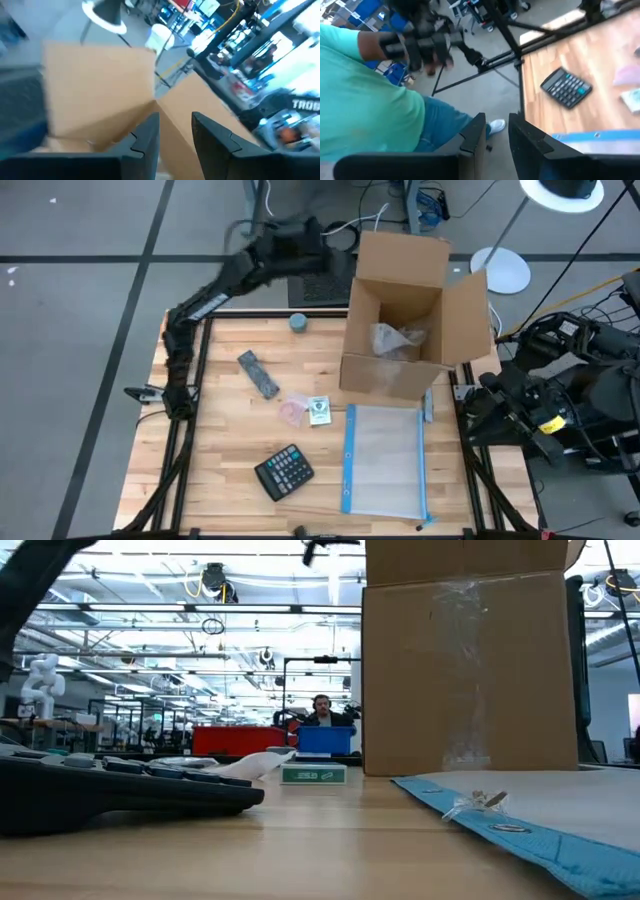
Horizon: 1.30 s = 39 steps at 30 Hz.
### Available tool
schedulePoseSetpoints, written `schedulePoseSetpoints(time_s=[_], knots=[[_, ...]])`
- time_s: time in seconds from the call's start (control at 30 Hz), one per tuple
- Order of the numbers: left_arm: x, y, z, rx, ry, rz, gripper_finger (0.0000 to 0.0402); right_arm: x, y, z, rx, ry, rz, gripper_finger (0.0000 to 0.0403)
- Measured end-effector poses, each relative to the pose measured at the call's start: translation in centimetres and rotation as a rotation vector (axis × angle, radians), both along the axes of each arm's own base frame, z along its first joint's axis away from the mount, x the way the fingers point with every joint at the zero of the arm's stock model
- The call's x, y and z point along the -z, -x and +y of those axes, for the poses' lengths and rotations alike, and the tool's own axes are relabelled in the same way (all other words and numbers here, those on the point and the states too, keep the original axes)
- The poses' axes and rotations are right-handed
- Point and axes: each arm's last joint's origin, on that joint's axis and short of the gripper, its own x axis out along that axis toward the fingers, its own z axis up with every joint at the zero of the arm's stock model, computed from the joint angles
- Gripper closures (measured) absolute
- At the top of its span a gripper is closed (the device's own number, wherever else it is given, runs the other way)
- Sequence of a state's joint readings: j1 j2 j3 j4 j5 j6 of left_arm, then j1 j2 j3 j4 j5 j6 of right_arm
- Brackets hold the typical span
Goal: Unpack boxes
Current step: Move the scented candle to the center of the table
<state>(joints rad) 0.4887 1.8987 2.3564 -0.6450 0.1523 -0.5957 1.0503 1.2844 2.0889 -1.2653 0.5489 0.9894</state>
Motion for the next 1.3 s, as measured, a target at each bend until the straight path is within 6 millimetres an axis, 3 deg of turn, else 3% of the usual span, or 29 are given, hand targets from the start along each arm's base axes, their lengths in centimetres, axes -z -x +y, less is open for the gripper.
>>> schedulePoseSetpoints(time_s=[0.13,0.23,0.37,0.53,0.73,0.9,1.03,1.1,1.3], knots=[[-3.2,4.9,-2.4,0.027,-0.156,0.058,0.0285,0.6,0.4,1.2,0.0,-0.057,0.083,0.0328],[-4.3,8.6,-4.8,0.068,-0.206,0.161,0.0285,1.6,0.4,2.5,0.022,-0.074,0.181,0.0328],[-3.4,12.2,-7.8,0.153,-0.14,0.383,0.0285,3.3,-0.1,5.0,0.078,-0.05,0.287,0.0328],[-1.9,14.9,-11.1,0.241,-0.056,0.635,0.0285,6.3,-1.8,8.8,0.142,0.052,0.372,0.0328],[-1.4,16.0,-13.8,0.254,-0.085,0.649,0.0285,12.5,-3.4,12.5,0.314,0.123,0.502,0.0328],[1.6,16.0,-14.3,0.14,-0.019,0.737,0.0285,19.0,-3.7,15.5,0.449,0.025,0.522,0.0328],[6.1,15.0,-14.7,0.087,0.041,0.809,0.0285,24.0,-4.6,16.9,0.492,-0.045,0.483,0.0328],[8.8,13.9,-14.5,0.036,0.032,0.828,0.0285,25.5,-5.3,16.9,0.511,-0.057,0.477,0.0328],[16.7,9.8,-11.6,-0.08,0.063,0.743,0.0285,26.3,-7.0,15.9,0.553,-0.01,0.451,0.0328]])
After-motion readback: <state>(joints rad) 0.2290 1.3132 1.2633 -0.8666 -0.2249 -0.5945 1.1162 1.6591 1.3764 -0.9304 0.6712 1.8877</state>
